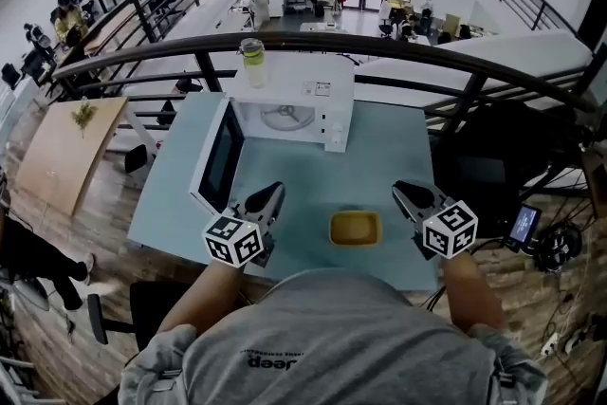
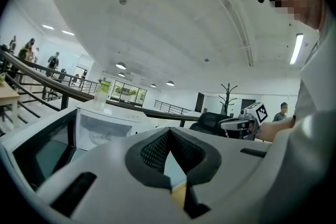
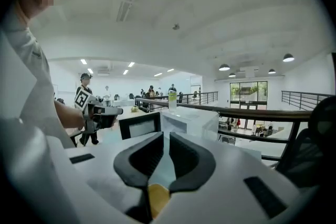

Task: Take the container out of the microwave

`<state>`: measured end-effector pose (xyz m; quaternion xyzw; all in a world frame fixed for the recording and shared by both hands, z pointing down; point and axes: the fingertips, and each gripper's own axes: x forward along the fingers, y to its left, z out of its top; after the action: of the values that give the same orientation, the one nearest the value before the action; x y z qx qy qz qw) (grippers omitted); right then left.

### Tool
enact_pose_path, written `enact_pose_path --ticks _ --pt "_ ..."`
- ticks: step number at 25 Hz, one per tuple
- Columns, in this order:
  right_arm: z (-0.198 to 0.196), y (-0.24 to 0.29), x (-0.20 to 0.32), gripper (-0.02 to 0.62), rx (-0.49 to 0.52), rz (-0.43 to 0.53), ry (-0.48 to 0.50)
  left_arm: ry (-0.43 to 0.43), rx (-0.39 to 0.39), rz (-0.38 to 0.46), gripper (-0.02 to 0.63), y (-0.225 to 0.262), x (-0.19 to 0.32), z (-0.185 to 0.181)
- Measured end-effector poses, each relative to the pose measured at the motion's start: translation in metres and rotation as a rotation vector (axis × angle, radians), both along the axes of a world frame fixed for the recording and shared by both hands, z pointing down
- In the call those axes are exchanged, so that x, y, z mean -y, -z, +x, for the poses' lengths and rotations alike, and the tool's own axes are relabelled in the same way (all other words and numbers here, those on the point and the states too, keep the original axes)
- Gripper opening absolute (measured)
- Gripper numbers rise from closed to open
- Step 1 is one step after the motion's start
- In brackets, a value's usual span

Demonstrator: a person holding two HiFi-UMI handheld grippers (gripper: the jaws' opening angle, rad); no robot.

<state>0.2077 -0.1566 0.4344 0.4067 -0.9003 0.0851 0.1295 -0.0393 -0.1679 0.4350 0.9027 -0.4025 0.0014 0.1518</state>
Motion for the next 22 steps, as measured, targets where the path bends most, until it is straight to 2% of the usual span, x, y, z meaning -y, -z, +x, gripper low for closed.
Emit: enact_pose_path --ticks 5,12,19,22 --pt "0.017 0.017 0.001 0.029 0.091 0.049 -0.068 0.019 -0.031 0.031 0.008 0.016 0.0 -0.006" --pt "0.025 0.022 -0.002 0.018 0.189 0.05 -0.085 0.043 -0.049 0.056 0.008 0.028 -0.002 -0.012" --pt "0.027 0.014 0.0 0.017 0.233 0.018 -0.1 0.054 -0.045 0.049 0.008 0.025 -0.006 -0.015" --pt "0.03 0.007 0.002 0.015 0.2 0.007 -0.11 0.056 -0.043 0.047 0.008 0.024 -0.007 -0.014"
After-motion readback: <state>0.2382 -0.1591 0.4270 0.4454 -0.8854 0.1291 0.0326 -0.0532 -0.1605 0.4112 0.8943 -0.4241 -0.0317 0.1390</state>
